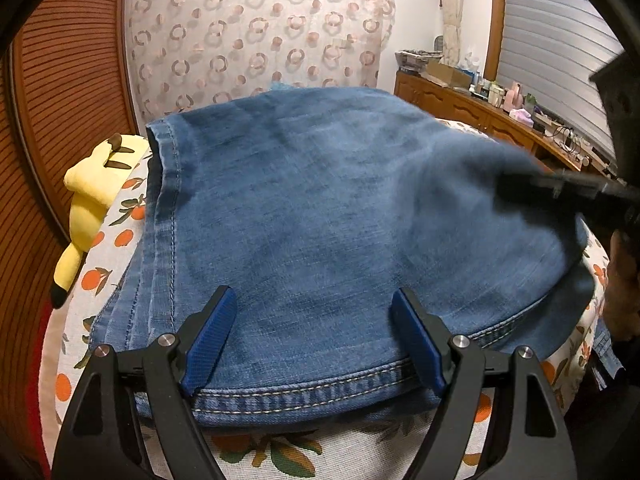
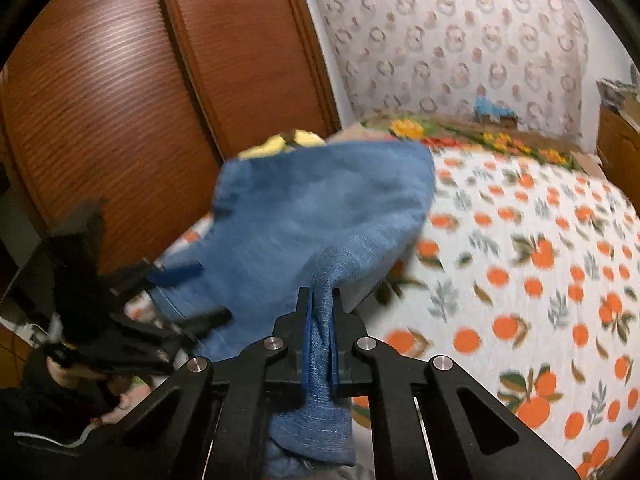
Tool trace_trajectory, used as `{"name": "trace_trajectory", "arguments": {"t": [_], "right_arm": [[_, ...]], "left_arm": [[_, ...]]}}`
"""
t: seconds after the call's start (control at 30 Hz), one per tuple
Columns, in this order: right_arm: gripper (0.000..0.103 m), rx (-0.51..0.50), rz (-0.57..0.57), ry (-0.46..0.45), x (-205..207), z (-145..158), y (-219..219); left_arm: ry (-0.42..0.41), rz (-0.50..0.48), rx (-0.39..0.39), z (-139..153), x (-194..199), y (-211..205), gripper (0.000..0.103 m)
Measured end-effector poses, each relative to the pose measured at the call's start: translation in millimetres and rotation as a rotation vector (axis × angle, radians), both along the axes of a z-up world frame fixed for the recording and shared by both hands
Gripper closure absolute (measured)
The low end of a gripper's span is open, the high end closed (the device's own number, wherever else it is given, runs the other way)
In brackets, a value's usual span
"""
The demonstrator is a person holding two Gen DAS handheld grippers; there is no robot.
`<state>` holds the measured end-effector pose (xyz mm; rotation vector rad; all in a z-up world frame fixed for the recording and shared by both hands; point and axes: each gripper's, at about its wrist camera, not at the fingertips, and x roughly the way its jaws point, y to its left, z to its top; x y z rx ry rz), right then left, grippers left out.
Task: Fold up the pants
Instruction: 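Grasp the jeans edge with right gripper and lift it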
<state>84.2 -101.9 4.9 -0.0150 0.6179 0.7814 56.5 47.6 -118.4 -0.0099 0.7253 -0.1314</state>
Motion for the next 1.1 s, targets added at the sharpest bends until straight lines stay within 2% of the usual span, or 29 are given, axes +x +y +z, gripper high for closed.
{"name": "trace_trajectory", "arguments": {"t": [0.17, 0.3, 0.53, 0.87, 1.1], "right_arm": [[0.097, 0.018, 0.057, -0.071, -4.6, 24.9, 14.9], [0.097, 0.018, 0.109, -0.106, -5.2, 34.0, 33.6], [0.097, 0.023, 0.189, -0.105, 9.3, 34.8, 70.1], [0.097, -0.033, 0.359, -0.09, 16.0, 18.0, 131.9], [0.097, -0.092, 0.469, 0.02, 26.2, -19.5, 157.2]], "left_arm": [[0.016, 0.015, -0.089, 8.5, -0.9, 20.7, 0.022], [-0.013, 0.059, -0.09, 21.4, -11.3, 40.1, 0.022], [-0.064, 0.136, -0.075, 40.6, -30.1, 78.6, 0.022], [-0.087, 0.274, -0.077, 46.5, -49.2, 133.4, 0.022], [-0.098, 0.318, -0.077, 47.6, -56.8, 149.7, 0.022]]}}
